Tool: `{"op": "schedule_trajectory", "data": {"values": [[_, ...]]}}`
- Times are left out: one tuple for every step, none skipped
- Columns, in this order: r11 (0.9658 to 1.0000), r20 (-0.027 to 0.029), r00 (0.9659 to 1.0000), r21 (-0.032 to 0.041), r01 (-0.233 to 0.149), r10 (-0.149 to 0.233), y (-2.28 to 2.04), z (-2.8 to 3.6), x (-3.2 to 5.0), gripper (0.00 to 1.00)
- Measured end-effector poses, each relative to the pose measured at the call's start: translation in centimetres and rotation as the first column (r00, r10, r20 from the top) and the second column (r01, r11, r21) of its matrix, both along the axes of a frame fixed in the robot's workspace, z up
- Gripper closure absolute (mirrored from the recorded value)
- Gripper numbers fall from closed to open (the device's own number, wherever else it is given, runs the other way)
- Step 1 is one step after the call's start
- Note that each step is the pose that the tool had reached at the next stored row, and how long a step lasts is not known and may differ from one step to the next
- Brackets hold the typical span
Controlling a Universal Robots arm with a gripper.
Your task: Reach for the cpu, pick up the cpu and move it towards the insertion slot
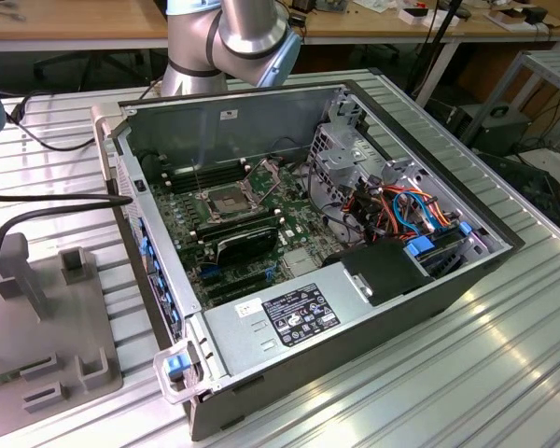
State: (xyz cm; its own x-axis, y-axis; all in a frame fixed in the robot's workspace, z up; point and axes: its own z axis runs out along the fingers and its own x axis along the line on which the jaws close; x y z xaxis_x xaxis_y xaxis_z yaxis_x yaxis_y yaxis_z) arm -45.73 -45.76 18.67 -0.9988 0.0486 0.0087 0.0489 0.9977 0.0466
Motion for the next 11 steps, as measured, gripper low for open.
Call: {"op": "schedule_trajectory", "data": {"values": [[1.0, 0.0, 1.0, 0.0, 0.0, 0.0, 0.0, 0.0, 0.0, 0.44], [1.0, 0.0, 1.0, 0.0, 0.0, 0.0, 0.0, 0.0, 0.0, 0.45], [1.0, 0.0, 1.0, -0.0001, 0.0, 0.0, 0.0, 0.0, 0.0, 0.45], [1.0, 0.0, 1.0, -0.0001, 0.0, 0.0, 0.0, 0.0, 0.0, 0.45], [1.0, 0.0, 1.0, -0.0001, 0.0, 0.0, 0.0, 0.0, 0.0, 0.45], [1.0, 0.0, 1.0, 0.0, 0.0, 0.0, 0.0, 0.0, 0.0, 0.45], [1.0, 0.0, 1.0, -0.0001, 0.0, 0.0, 0.0, 0.0, 0.0, 0.45], [1.0, 0.0, 1.0, -0.0001, 0.0, 0.0, 0.0, 0.0, 0.0, 0.45], [1.0, 0.0, 1.0, -0.0001, 0.0, 0.0, 0.0, 0.0, 0.0, 0.45], [1.0, 0.0, 1.0, -0.0001, 0.0, 0.0, 0.0, 0.0, 0.0, 0.45], [1.0, 0.0001, 1.0, 0.0, 0.0, 0.0, 0.0, 0.06, 0.01, 0.45]]}}
